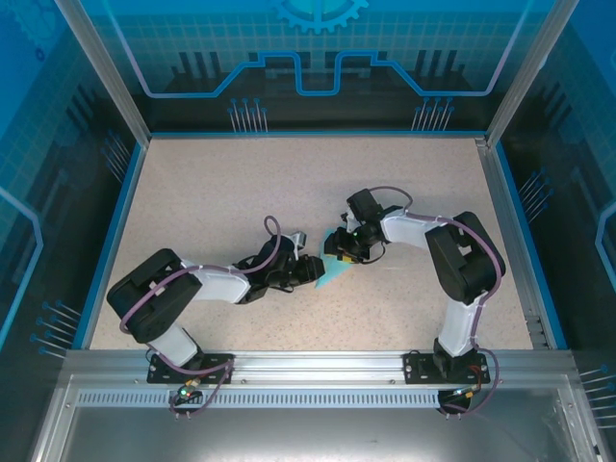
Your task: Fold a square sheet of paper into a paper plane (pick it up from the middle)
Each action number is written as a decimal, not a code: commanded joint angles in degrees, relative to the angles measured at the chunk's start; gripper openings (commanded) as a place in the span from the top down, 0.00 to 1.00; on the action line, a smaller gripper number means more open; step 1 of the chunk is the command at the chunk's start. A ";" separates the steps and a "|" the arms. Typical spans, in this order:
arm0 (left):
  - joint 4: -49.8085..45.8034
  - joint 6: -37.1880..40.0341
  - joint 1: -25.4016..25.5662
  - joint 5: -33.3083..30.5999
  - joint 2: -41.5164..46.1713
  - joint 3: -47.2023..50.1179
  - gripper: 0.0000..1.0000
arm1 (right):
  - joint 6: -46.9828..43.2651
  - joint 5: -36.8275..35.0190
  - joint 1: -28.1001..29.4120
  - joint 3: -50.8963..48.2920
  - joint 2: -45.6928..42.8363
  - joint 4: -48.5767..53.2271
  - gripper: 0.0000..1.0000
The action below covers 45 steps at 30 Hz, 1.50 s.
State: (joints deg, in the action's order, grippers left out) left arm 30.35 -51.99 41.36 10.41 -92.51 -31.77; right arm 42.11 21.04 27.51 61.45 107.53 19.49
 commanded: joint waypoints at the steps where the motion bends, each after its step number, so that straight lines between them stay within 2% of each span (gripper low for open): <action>1: 1.92 1.27 -0.48 2.41 0.24 -2.07 0.75 | 1.18 -9.90 0.17 -2.03 4.89 6.61 0.53; 9: -1.28 2.10 -0.42 3.54 -2.02 -4.78 0.76 | 1.97 -10.05 0.18 -1.79 5.67 7.41 0.53; 25: -8.39 3.03 -1.47 1.15 -5.66 -7.47 0.89 | 2.51 -10.40 0.17 -2.03 5.70 8.20 0.55; 39: -10.59 3.60 -2.06 0.66 -7.41 -8.48 0.94 | 2.41 -10.14 0.15 -2.22 5.33 7.87 0.56; 45: -11.04 3.38 -2.23 0.37 -7.71 -8.46 0.96 | 2.54 -10.62 0.08 -1.91 5.82 8.56 0.60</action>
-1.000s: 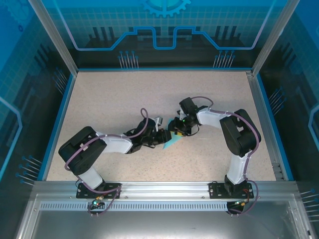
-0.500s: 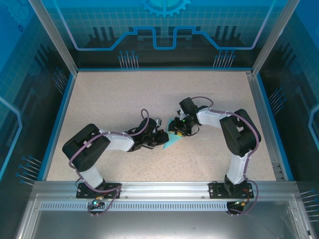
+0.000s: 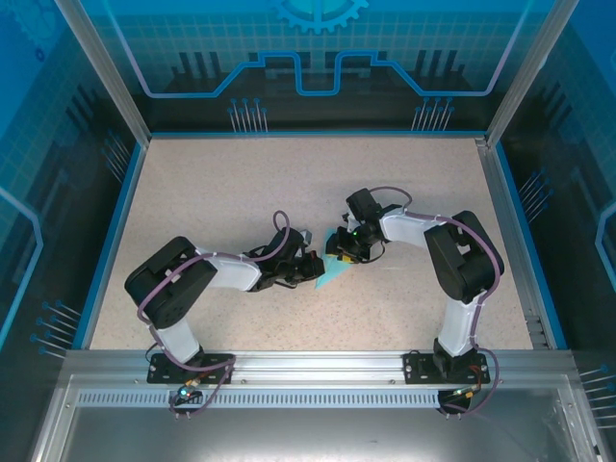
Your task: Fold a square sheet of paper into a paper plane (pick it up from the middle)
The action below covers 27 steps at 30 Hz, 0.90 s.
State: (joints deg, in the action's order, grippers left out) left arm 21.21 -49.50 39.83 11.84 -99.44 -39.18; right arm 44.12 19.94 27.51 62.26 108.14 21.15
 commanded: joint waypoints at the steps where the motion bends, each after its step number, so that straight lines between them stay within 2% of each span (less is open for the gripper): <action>1: -1.93 0.78 -0.71 -1.03 -0.92 -1.01 0.96 | 0.52 -9.47 0.13 -2.60 5.47 7.15 0.61; 27: -2.01 0.52 -0.77 -0.64 -0.76 -0.46 0.96 | -2.13 -9.00 0.08 2.38 11.16 12.94 0.61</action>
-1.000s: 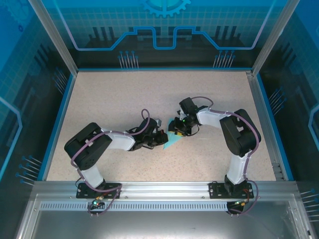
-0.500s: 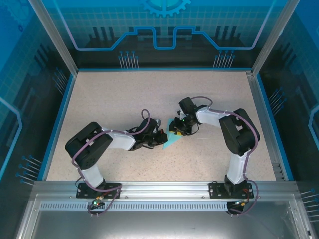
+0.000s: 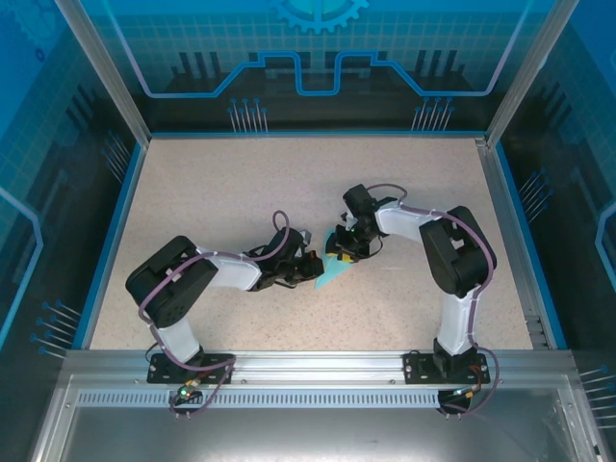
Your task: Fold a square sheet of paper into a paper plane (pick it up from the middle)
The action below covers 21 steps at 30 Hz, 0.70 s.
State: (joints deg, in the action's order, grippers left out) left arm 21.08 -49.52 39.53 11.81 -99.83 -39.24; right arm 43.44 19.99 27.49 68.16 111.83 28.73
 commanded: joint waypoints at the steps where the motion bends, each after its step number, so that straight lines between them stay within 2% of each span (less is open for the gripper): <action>1: -1.88 0.54 -0.44 -0.59 -0.45 -0.39 0.97 | -1.59 -9.09 0.16 -3.47 7.69 5.44 0.61; 21: -2.37 -0.05 -0.44 -0.37 -1.83 -0.24 0.98 | -2.18 -9.96 0.46 -2.07 10.42 6.96 0.60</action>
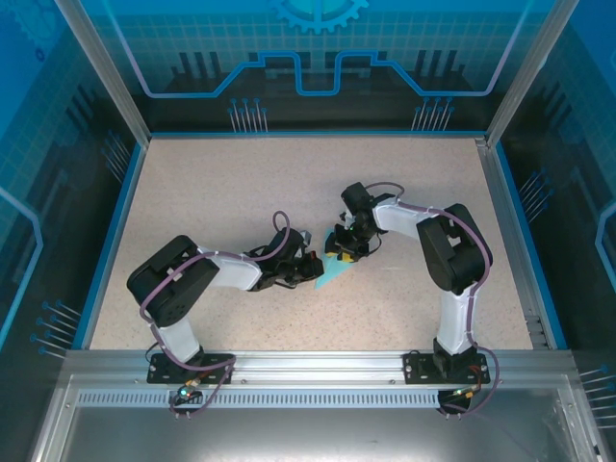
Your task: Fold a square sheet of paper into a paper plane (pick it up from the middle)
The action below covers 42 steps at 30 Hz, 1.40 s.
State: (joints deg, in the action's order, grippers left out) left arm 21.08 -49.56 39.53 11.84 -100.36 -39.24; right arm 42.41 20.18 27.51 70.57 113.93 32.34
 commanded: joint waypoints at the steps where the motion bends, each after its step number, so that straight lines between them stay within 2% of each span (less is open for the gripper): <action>1: -2.46 0.07 -0.42 -0.48 -1.37 -0.29 0.98 | -1.11 -10.17 0.44 -4.47 8.33 3.37 0.60; 13: -5.80 -0.71 -0.43 -0.43 -2.45 -1.08 1.00 | -1.30 -8.68 0.44 -4.21 5.89 3.18 0.60; 17: -8.89 -0.11 -0.34 -0.65 -2.17 -1.47 1.00 | -1.68 -7.24 0.24 -3.73 -0.30 0.99 0.59; 24: -10.09 -0.09 -0.33 -0.49 -2.71 -1.25 1.00 | -3.56 -0.56 -1.93 -6.03 -13.77 -6.73 0.58; 30: -10.17 -0.65 -0.34 -0.28 -3.74 -1.49 1.00 | -6.09 2.39 -2.37 -10.48 -18.96 -11.70 0.66; 36: -11.32 -0.81 -0.36 -0.54 -3.74 -1.78 1.00 | -7.00 4.61 -0.53 -12.48 -16.99 -14.42 0.87; 42: -11.33 -1.37 -0.14 -0.50 -4.00 -1.61 1.00 | -5.37 5.39 1.45 -13.63 -13.32 -18.01 0.95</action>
State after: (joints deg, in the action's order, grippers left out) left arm 16.82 -49.89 39.53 11.92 -101.32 -41.56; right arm 36.62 23.70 27.88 57.69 98.67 17.19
